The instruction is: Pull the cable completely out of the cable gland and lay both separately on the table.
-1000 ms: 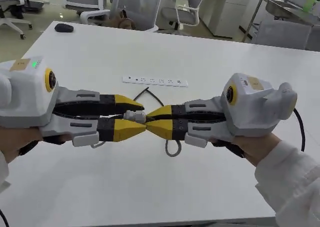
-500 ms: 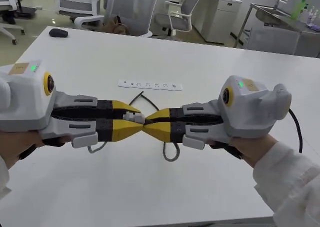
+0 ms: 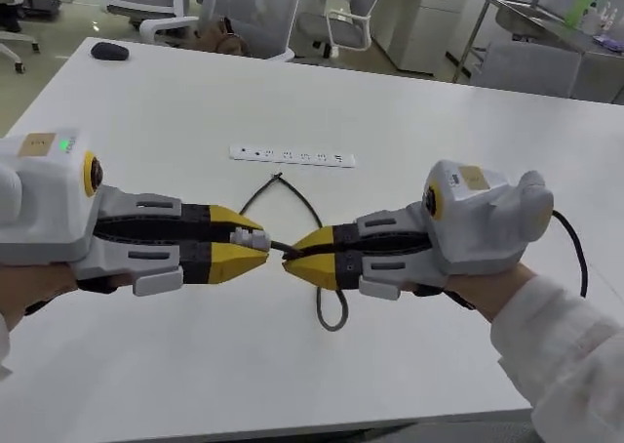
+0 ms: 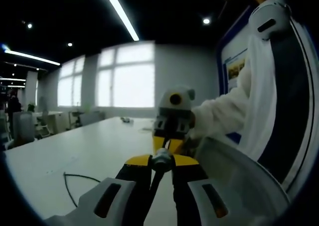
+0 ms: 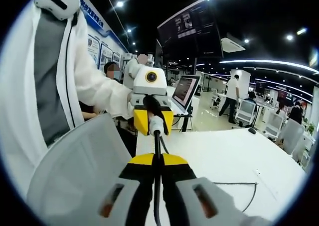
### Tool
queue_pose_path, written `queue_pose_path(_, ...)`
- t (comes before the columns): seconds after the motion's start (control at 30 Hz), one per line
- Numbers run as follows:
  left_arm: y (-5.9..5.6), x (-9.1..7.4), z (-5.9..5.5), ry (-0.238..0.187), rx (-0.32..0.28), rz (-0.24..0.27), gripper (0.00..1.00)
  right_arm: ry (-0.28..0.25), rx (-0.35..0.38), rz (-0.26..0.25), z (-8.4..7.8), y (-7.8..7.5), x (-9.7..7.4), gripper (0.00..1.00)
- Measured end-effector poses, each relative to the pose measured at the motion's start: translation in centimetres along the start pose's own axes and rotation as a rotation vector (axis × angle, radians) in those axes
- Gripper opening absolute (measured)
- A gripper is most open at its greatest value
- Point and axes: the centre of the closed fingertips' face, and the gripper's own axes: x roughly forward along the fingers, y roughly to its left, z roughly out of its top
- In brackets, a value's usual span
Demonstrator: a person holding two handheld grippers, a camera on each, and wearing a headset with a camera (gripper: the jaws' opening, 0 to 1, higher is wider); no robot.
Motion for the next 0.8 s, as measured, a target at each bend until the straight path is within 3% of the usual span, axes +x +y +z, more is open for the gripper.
queue_pose_path(0.4,0.5,0.1,-0.4,0.014,-0.021,0.056,0.16,0.073,0.022,0.003,-3.5,-1.3,-2.2,0.02)
queue_pose_path(0.6,0.8,0.2,-0.3,0.005,-0.036,0.08,0.16,0.095,0.039,-0.025,-4.7,-1.4,-3.8,0.02)
queue_pose_path(0.67,1.0,0.4,-0.3,0.009,-0.067,0.089,0.16,0.095,0.049,-0.038,-5.0,-1.5,-4.2,0.02)
queue_pose_path(0.73,0.9,0.7,-0.6,0.036,-0.011,0.08,0.16,0.09,0.058,-0.044,-4.9,-1.5,-4.4,0.02)
queue_pose_path(0.8,0.8,0.9,-0.6,0.038,-0.012,0.077,0.16,0.099,0.066,-0.062,-5.0,-1.5,-4.3,0.02)
